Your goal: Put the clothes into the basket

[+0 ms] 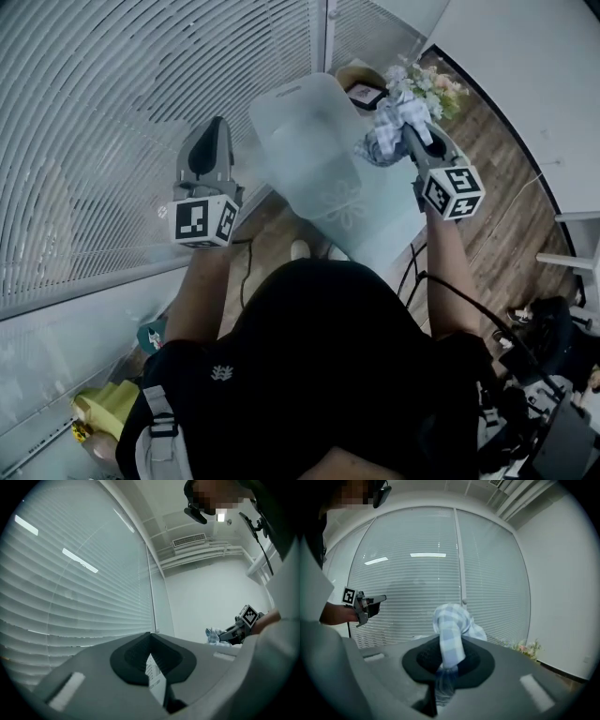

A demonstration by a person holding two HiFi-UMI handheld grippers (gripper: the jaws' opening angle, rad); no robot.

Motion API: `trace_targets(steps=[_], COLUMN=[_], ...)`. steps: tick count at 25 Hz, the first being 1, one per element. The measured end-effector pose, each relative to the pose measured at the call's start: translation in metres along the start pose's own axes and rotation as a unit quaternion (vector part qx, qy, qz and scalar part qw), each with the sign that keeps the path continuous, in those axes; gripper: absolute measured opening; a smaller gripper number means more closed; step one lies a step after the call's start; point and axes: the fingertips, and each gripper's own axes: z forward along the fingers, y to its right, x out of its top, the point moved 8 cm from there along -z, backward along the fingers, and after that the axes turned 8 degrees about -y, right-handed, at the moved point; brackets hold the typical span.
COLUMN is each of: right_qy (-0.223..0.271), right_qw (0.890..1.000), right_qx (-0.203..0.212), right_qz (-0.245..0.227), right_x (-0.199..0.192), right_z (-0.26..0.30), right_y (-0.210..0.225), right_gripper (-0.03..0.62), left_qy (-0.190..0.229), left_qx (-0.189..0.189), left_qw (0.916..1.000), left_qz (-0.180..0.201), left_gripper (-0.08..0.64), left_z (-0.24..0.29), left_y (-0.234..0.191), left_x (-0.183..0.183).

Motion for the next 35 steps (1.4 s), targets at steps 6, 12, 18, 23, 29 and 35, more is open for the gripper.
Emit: trace_targets(steps=[6, 12, 18, 23, 29, 35], right_qy=[0.003, 0.004, -0.003, -0.006, -0.011, -0.018], right_qw=[1.000, 0.998, 0.995, 0.992, 0.987, 0.985], right_qx=[0.027, 0.060, 0.099, 0.123, 0.150, 0.161], right_qz=[-0.007, -0.016, -0.030, -0.037, -0.048, -0.051], right_x=[0.007, 0.015, 0.013, 0.020, 0.020, 0.015], right_z=[0.018, 0.040, 0.064, 0.082, 0.102, 0.111], right_y=[-0.017, -0.034, -0.054, -0.072, -0.089, -0.097], right_gripper=[0.050, 0.046, 0.043, 0.041, 0.041, 0.041], left_qy=[0.000, -0.004, -0.010, -0.017, -0.020, -0.027], left_qx=[0.030, 0.063, 0.092, 0.121, 0.138, 0.149], left_qw=[0.9995, 0.9980, 0.9957, 0.9925, 0.9902, 0.9884], left_qz=[0.005, 0.004, 0.003, 0.001, -0.001, -0.004], left_gripper=[0.005, 0.005, 0.005, 0.005, 0.005, 0.005], left_z=[-0.021, -0.040, -0.059, -0.078, -0.087, -0.093], left_y=[-0.015, -0.027, -0.036, -0.051, -0.059, -0.064], left_x=[0.000, -0.001, -0.007, -0.009, -0.017, -0.023])
